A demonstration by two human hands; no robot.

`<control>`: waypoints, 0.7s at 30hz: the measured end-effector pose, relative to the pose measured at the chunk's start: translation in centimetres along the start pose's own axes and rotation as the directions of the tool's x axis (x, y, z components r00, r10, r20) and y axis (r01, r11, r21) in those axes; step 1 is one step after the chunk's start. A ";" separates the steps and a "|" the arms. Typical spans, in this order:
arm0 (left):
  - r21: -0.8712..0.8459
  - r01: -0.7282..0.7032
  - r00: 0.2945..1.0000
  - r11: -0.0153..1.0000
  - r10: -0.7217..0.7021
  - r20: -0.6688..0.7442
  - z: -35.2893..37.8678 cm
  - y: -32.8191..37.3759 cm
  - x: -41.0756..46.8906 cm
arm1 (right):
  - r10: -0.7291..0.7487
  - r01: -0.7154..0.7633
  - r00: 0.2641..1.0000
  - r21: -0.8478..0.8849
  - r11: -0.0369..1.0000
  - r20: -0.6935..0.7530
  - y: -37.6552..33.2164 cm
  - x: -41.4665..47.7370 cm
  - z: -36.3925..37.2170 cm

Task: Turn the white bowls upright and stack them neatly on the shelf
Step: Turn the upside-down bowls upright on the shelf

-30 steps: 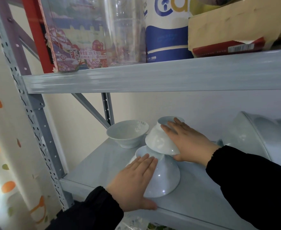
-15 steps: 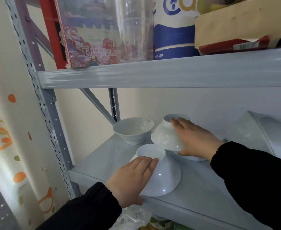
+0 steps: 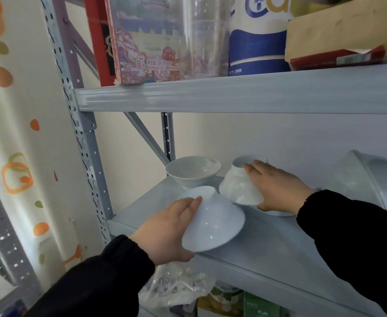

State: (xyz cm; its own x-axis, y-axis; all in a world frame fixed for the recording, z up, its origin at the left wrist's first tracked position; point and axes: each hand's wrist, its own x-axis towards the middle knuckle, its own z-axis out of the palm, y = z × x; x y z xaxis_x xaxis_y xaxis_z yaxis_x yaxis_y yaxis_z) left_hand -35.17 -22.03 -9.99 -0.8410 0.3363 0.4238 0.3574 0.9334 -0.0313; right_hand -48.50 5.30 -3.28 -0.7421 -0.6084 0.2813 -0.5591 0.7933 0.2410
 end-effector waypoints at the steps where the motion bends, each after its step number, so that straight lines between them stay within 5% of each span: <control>1: -0.079 0.071 0.997 0.994 -0.071 0.009 -0.7 -0.3 -0.4 | 0.019 -0.019 1.000 0.012 1.000 -0.002 0.1 0.0 -0.1; 5: -0.446 0.306 0.924 0.841 -0.375 -0.074 -3.3 -1.9 -1.4 | 0.045 -0.044 0.999 0.038 0.998 -0.025 0.7 0.0 -0.1; 10: -0.921 0.317 0.718 0.227 -0.692 0.076 -3.4 -4.0 -2.6 | 0.019 -0.018 1.000 0.021 1.000 -0.021 0.3 -0.1 0.6; 16: -0.866 0.145 0.562 -0.478 -0.681 0.470 -1.2 -4.8 -3.5 | 0.057 -0.056 0.998 0.053 0.997 -0.012 0.2 0.0 0.4; 21: -0.766 0.044 0.504 -0.642 -0.647 0.572 0.4 -5.8 -3.7 | 0.080 -0.079 0.997 0.060 0.995 -0.019 0.2 0.0 0.4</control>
State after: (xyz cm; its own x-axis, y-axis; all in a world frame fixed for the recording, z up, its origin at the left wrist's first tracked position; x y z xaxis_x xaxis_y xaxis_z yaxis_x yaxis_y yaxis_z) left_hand -34.31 -28.60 -11.73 -0.8874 -0.3632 -0.2839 0.0442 -0.6801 0.7318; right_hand -48.76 5.45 -3.58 -0.7776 -0.5431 0.3169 -0.5199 0.8388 0.1618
